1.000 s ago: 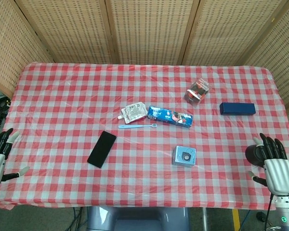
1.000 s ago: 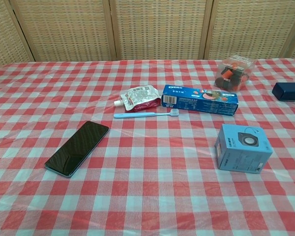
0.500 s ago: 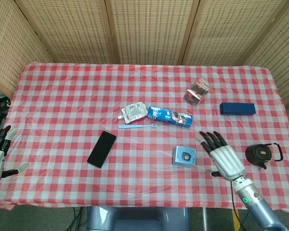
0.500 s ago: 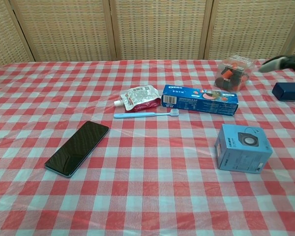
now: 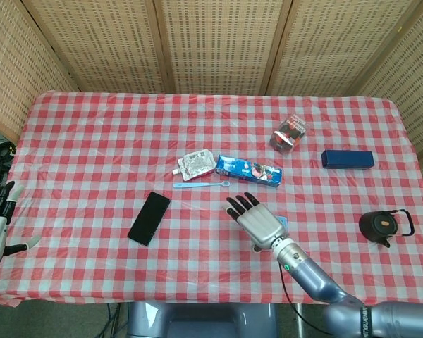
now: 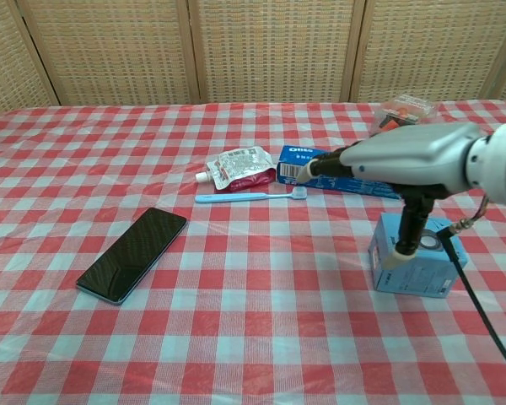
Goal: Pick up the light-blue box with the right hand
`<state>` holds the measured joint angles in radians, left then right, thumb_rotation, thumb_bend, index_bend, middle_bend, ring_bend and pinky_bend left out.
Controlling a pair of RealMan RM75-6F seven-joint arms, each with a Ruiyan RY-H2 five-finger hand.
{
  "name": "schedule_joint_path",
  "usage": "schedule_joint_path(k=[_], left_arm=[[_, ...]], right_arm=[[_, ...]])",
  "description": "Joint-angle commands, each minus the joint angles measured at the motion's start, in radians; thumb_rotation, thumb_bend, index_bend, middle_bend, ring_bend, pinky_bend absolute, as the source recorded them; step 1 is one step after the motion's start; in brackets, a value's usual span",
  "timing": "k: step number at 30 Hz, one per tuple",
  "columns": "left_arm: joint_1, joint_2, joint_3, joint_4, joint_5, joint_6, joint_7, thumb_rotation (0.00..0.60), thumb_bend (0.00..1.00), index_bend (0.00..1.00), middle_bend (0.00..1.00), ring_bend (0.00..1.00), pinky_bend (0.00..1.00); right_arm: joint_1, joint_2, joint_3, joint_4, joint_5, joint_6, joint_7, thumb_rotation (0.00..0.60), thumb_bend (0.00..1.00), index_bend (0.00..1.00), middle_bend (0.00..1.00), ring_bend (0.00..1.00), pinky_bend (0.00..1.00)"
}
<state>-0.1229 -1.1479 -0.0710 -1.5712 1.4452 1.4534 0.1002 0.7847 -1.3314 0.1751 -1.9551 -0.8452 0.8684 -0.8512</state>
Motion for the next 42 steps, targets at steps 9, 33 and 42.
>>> schedule_joint_path(k=[9,33,42], left_arm=[[-0.006,0.006,-0.004,0.001,-0.011,-0.014,-0.017,0.6,0.0,0.0,0.0,0.0,0.0],[-0.007,0.009,-0.002,-0.003,-0.011,-0.013,-0.02,0.6,0.0,0.0,0.0,0.0,0.0],[-0.007,0.012,0.0,-0.005,-0.009,-0.014,-0.024,0.6,0.0,0.0,0.0,0.0,0.0]], right_arm=[[0.238,-0.209,-0.038,0.077,0.49,0.253,-0.323,0.6,0.0,0.09,0.11,0.08,0.15],[0.278,-0.214,-0.101,0.14,0.539,0.339,-0.36,0.6,0.24,0.46,0.57,0.59,0.79],[0.226,-0.139,-0.106,0.071,0.244,0.299,-0.171,0.6,0.27,0.47,0.58,0.6,0.79]])
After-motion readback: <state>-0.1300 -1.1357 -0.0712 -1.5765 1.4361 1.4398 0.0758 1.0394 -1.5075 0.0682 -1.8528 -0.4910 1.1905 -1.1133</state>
